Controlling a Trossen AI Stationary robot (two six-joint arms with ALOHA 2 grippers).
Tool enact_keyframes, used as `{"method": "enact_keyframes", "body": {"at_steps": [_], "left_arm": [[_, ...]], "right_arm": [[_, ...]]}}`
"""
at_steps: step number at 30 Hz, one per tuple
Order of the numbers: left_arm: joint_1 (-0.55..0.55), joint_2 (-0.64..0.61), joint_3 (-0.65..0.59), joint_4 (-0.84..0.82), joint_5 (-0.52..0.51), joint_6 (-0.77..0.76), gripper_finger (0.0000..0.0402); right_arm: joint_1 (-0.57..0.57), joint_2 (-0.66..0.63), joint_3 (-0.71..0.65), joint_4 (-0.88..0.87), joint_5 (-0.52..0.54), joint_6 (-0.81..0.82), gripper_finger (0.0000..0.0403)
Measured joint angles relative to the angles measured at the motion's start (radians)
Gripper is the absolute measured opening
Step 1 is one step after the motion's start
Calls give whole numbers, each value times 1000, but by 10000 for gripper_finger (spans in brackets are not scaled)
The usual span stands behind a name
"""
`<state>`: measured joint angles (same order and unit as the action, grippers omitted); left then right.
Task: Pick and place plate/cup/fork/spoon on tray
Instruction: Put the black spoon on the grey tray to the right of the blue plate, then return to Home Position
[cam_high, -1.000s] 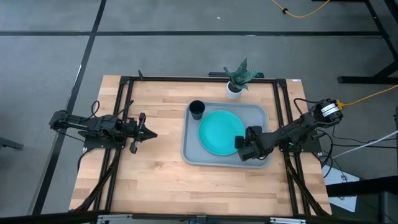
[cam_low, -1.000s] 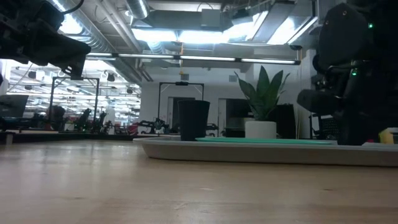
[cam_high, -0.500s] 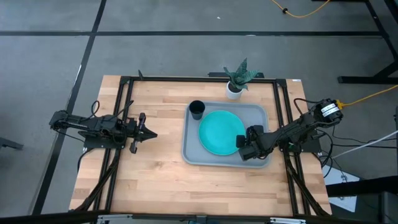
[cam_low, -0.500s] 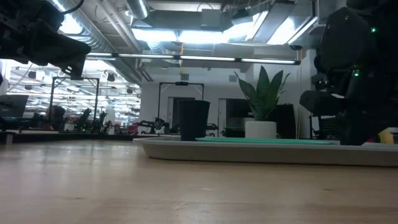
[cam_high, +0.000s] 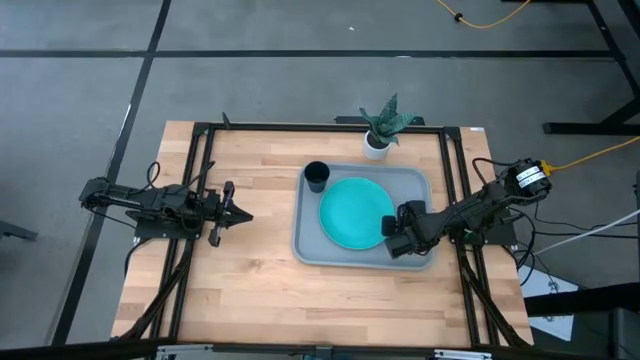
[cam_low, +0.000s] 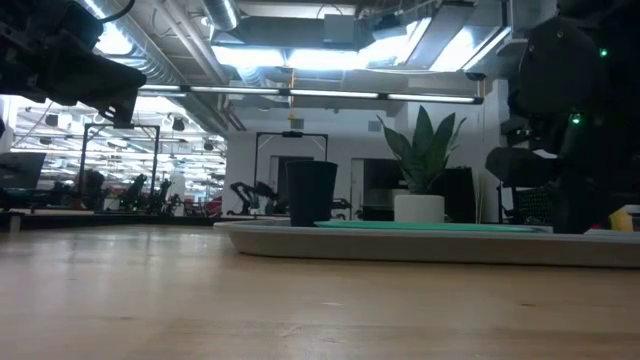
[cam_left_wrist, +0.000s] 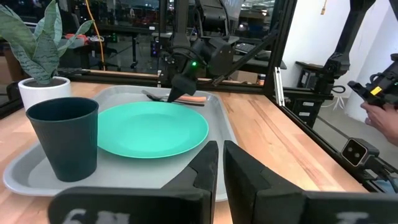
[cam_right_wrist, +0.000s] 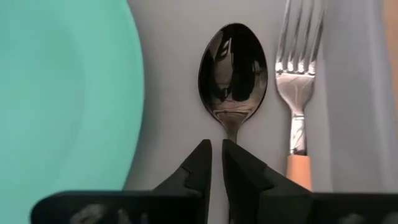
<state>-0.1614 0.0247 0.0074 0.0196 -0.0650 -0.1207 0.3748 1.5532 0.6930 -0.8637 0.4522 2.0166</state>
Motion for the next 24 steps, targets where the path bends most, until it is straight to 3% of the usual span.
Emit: {"method": "enact_keyframes", "body": {"at_steps": [7,16,21,24], "left_arm": [[0,0,0,0,0,0,20],[0,0,0,0,0,0,20],[0,0,0,0,0,0,20],[0,0,0,0,0,0,20]], "right_arm": [[0,0,0,-14,4,18,44],[1,0,29,-36,102,1,44],[19,0,122,-54,193,-187,44],[25,0,201,-17,182,-331,44]]}}
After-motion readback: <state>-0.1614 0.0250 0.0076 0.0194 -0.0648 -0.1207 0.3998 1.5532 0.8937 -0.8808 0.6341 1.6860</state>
